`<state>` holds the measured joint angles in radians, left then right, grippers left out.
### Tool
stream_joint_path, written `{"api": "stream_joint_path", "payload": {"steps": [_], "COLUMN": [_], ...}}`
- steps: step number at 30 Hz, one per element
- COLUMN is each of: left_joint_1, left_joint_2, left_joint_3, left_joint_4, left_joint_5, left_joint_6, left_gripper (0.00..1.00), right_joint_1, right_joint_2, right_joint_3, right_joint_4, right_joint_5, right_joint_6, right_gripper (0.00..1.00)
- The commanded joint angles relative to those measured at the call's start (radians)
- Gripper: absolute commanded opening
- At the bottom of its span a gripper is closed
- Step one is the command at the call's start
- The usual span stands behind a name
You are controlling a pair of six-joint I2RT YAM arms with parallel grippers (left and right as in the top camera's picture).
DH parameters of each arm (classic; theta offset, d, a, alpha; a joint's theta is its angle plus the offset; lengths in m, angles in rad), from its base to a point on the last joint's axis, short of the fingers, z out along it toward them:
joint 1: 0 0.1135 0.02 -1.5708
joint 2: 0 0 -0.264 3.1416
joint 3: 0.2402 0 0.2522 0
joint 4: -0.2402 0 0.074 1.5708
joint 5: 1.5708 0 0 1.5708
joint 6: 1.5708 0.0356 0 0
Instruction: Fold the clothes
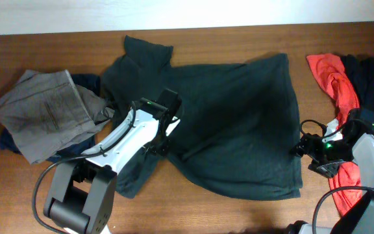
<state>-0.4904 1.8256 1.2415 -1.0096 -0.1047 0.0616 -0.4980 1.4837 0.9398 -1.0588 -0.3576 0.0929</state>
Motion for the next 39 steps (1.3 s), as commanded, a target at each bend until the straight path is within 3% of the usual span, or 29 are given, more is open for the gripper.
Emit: {"api": "stream_joint_path", "payload": {"steps": [1, 2, 5, 6, 12, 16, 18, 22, 25, 30, 36, 39], "left_joint_1": [0.01, 0.014, 0.017, 0.017, 0.016, 0.003, -0.007, -0.03, -0.033, -0.033, -0.032, -0.028], "left_joint_2": [0.005, 0.005, 0.005, 0.005, 0.005, 0.005, 0.005, 0.005, 0.005, 0.005, 0.002, -0.016], "left_joint_3": [0.01, 0.01, 0.016, 0.026, 0.062, 0.018, -0.016, -0.077, -0.111, -0.132, 0.004, 0.106], "left_joint_4": [0.066, 0.09, 0.07, 0.023, -0.21, -0.218, -0.202, -0.191, -0.175, -0.168, -0.388, -0.478], "left_joint_5": [-0.076, -0.074, -0.067, -0.064, 0.029, 0.093, 0.087, 0.082, 0.079, 0.002, 0.084, 0.022], "left_joint_6": [0.035, 0.035, 0.033, 0.001, -0.122, -0.146, -0.167, -0.2, -0.238, -0.27, -0.225, -0.225], "left_gripper": [0.1, 0.16, 0.57, 0.97, 0.99, 0.99, 0.95, 0.71, 0.63, 0.0, 0.0, 0.0], "right_joint_1": [-0.006, -0.006, -0.006, -0.006, -0.006, -0.006, -0.006, -0.006, -0.006, -0.006, -0.006, -0.006], "right_joint_2": [-0.011, -0.011, -0.011, -0.011, -0.011, -0.011, -0.011, -0.011, -0.011, -0.011, -0.011, -0.011], "right_joint_3": [0.014, 0.014, 0.014, 0.014, 0.014, 0.014, 0.014, 0.014, 0.014, 0.014, 0.014, 0.014], "right_joint_4": [0.0, 0.0, -0.003, -0.008, -0.007, -0.001, -0.001, 0.0, 0.0, 0.0, 0.0, 0.0], "right_joint_5": [-0.009, -0.009, -0.009, -0.009, -0.009, -0.009, -0.009, -0.009, -0.009, -0.009, -0.008, -0.008], "right_joint_6": [-0.011, -0.011, -0.011, -0.011, -0.011, -0.011, -0.011, -0.011, -0.011, -0.011, -0.011, -0.011], "right_gripper": [0.77, 0.77, 0.77, 0.77, 0.77, 0.77, 0.77, 0.77, 0.77, 0.78, 0.77, 0.77]}}
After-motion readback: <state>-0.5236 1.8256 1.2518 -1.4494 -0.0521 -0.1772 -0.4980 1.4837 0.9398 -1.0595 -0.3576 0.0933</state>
